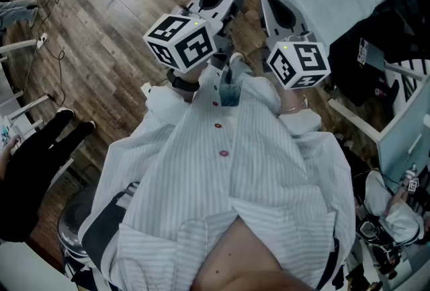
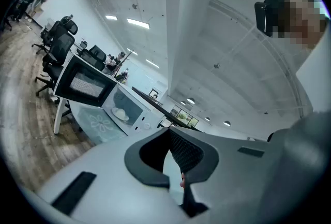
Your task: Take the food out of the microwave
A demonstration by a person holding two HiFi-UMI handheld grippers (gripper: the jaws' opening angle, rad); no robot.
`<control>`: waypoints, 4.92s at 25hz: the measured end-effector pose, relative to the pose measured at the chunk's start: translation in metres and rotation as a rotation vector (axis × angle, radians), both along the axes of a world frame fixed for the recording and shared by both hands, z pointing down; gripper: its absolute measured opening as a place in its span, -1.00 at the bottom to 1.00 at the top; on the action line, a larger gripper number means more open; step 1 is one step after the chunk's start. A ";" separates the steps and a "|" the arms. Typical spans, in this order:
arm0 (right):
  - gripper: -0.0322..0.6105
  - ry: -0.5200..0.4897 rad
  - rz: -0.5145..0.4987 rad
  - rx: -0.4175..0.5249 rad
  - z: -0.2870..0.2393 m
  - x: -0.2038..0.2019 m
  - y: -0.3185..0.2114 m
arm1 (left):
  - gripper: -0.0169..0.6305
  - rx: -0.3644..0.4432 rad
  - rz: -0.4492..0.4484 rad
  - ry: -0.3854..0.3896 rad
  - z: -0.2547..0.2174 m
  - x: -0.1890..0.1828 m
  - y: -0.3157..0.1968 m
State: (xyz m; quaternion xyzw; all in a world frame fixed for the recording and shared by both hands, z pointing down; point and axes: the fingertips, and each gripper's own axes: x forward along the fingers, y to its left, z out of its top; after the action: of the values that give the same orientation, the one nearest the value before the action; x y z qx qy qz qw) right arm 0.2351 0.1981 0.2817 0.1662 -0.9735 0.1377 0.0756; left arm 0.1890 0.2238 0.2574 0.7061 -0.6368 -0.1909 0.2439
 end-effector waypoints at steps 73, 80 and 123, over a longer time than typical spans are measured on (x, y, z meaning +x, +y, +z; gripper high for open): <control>-0.80 -0.028 0.211 -0.206 0.058 -0.271 -0.210 | -0.92 -0.052 0.077 0.031 0.052 -0.307 -0.189; -0.80 -0.021 0.229 -0.221 0.059 -0.279 -0.266 | -0.92 -0.063 0.109 0.036 0.052 -0.312 -0.253; -0.80 -0.077 0.563 -0.342 0.082 -0.234 -0.392 | -0.92 -0.154 0.472 0.006 0.075 -0.265 -0.428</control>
State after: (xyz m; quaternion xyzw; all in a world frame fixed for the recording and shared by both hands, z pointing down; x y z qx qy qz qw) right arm 0.0015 -0.1941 0.3632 0.4084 -0.8542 0.3207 0.0246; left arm -0.0757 -0.2039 0.3321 0.8140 -0.4662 -0.0817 0.3366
